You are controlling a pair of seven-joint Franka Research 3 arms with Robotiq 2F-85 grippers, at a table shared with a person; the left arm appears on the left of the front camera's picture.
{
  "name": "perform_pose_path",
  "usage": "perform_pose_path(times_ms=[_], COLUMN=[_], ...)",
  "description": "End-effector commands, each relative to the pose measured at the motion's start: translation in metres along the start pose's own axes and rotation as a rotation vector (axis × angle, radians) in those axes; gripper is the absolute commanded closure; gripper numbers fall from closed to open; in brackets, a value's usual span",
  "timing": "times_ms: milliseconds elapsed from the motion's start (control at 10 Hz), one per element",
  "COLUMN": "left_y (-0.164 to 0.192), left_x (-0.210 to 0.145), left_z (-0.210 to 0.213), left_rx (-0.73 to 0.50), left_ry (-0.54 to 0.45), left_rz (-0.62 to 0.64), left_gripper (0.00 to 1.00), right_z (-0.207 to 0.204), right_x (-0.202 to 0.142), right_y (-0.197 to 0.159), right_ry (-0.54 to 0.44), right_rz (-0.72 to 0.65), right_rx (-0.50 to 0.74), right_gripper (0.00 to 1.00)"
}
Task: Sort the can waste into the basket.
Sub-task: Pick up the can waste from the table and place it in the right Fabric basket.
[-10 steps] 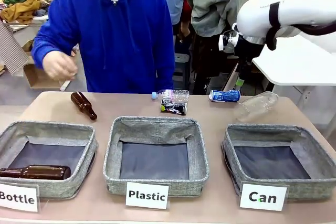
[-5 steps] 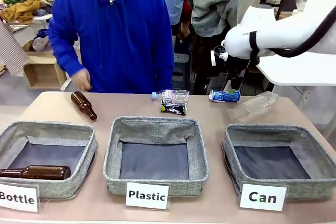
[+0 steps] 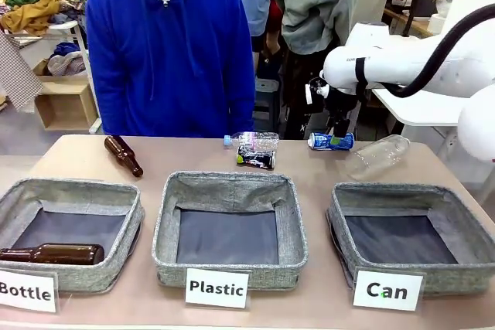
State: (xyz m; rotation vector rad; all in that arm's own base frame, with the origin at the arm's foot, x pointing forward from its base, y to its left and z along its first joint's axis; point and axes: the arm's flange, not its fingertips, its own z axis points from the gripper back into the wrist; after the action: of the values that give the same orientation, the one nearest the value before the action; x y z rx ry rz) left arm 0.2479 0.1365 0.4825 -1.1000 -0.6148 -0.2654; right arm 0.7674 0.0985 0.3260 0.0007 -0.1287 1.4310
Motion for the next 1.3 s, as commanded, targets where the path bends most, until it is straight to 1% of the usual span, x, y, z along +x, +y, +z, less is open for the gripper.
perform_pose_path(times_ms=[0, 200, 300, 400, 500, 600, 800, 900, 1000, 1100, 1200], left_y=[-0.008, -0.008, -0.008, -0.008, -0.008, -0.008, -0.008, -0.008, -0.008, -0.008, -0.008], left_x=[0.002, 0.002, 0.002, 0.002, 0.002, 0.002, 0.002, 0.002, 0.002, 0.002, 0.002], left_z=[0.004, 0.004, 0.004, 0.004, 0.004, 0.004, 0.004, 0.004, 0.004, 0.004, 0.004], left_rx=[-0.002, -0.002, -0.002, -0.002, -0.002, -0.002, -0.002, -0.002, -0.002, -0.002, -0.002], left_ry=[-0.044, -0.044, -0.044, -0.044, -0.044, -0.044, -0.044, -0.044, -0.044, -0.044, -0.044], left_rz=[-0.001, -0.001, -0.001, -0.001, -0.001, -0.001, -0.001, -0.001, -0.001, -0.001, -0.001], left_gripper=[0.0, 0.0, 0.0, 0.0, 0.0, 0.0, 0.0, 0.0, 0.0, 0.0, 0.0], right_z=[-0.009, -0.02, -0.02, -0.021, -0.022, -0.022, -0.022, -0.019, -0.013, 0.003, 0.029], right_x=[0.005, 0.008, 0.009, 0.009, 0.009, 0.009, 0.008, 0.008, 0.008, 0.007, 0.005], right_y=[-0.029, -0.028, -0.031, -0.03, -0.028, -0.028, -0.027, -0.024, -0.021, -0.011, 0.006], right_ry=[0.002, 0.039, 0.052, 0.071, 0.088, 0.103, 0.12, 0.128, 0.134, 0.142, 0.149], right_rz=[0.014, 0.011, -0.002, -0.004, -0.003, -0.009, -0.015, -0.012, -0.012, -0.013, -0.048], right_rx=[0.049, 0.091, 0.091, 0.092, 0.096, 0.096, 0.102, 0.096, 0.089, 0.077, 0.072], right_gripper=[0.0, 0.0, 0.34, 0.6, 0.94, 1.0, 1.0, 0.97, 1.0, 1.0, 1.0])
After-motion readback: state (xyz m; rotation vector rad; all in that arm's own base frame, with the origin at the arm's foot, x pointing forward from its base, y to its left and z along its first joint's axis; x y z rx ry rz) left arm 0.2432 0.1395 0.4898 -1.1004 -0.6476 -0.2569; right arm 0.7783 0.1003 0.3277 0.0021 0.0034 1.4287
